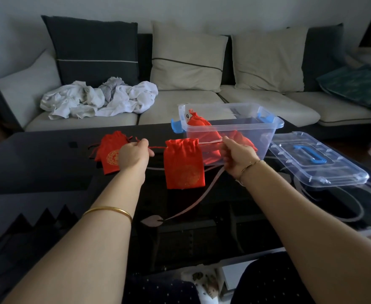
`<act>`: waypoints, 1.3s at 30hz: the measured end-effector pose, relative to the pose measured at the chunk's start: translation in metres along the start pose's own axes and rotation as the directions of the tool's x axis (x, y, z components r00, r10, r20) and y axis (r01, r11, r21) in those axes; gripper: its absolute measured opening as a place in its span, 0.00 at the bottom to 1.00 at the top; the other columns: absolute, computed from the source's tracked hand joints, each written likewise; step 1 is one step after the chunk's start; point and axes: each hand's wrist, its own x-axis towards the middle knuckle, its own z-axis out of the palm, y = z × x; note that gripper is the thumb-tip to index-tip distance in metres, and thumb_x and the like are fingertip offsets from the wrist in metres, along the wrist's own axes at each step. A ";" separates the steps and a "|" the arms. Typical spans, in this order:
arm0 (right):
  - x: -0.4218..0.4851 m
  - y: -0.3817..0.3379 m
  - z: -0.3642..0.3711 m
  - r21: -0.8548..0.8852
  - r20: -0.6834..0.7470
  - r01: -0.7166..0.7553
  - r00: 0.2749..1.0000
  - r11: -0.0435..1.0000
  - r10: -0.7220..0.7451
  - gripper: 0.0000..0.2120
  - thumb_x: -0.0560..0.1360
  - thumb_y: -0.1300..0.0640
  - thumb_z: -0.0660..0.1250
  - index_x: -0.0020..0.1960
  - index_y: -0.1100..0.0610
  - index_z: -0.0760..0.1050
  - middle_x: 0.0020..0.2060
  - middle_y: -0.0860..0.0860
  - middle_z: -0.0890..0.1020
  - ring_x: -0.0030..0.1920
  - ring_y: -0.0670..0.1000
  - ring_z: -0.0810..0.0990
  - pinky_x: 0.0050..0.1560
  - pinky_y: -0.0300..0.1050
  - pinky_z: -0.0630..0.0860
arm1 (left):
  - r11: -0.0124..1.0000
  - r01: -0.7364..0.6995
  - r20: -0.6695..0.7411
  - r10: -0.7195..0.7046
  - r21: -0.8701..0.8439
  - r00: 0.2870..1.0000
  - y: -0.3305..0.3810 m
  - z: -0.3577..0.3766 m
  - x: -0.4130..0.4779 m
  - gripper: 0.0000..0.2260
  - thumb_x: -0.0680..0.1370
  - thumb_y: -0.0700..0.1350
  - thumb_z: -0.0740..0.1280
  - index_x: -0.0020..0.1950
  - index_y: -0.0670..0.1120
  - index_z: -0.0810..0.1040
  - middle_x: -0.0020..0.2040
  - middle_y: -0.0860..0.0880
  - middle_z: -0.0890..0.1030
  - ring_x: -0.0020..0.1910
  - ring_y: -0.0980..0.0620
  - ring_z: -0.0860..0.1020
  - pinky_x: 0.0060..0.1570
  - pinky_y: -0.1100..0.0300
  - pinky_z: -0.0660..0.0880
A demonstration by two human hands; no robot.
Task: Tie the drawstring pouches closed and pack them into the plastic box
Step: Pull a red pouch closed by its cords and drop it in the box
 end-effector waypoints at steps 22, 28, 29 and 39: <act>-0.036 -0.043 0.016 -0.046 -0.083 0.435 0.895 0.899 -0.437 0.16 0.75 0.55 0.65 0.29 0.55 0.77 0.23 0.45 0.74 0.26 0.43 0.69 0.33 0.38 0.70 | 0.876 0.087 0.502 0.188 -0.474 0.844 0.047 0.007 -0.032 0.16 0.82 0.50 0.56 0.38 0.48 0.75 0.34 0.54 0.82 0.36 0.58 0.79 0.38 0.64 0.69; -0.048 -0.049 0.034 -0.207 0.114 0.610 0.792 0.765 -0.600 0.17 0.76 0.55 0.64 0.29 0.55 0.76 0.23 0.43 0.76 0.23 0.37 0.71 0.30 0.29 0.68 | 0.941 -0.150 0.581 0.306 -0.302 0.754 0.049 0.012 -0.043 0.04 0.75 0.37 0.68 0.43 0.45 0.81 0.29 0.53 0.78 0.25 0.60 0.74 0.30 0.67 0.71; -0.048 -0.048 0.035 -0.212 0.131 0.619 0.785 0.756 -0.606 0.17 0.76 0.55 0.64 0.30 0.55 0.76 0.25 0.44 0.76 0.24 0.36 0.72 0.30 0.28 0.69 | 0.943 -0.165 0.602 0.312 -0.288 0.735 0.049 0.012 -0.042 0.03 0.74 0.37 0.69 0.44 0.44 0.81 0.29 0.52 0.78 0.24 0.61 0.73 0.32 0.65 0.71; -0.039 -0.040 0.028 -0.302 0.255 0.359 0.923 0.883 -0.288 0.21 0.81 0.49 0.52 0.38 0.57 0.76 0.35 0.54 0.80 0.34 0.50 0.78 0.37 0.46 0.76 | 0.945 -0.092 0.653 0.285 -0.314 0.701 0.047 0.015 -0.042 0.04 0.77 0.39 0.67 0.48 0.41 0.81 0.31 0.52 0.77 0.24 0.61 0.70 0.29 0.67 0.71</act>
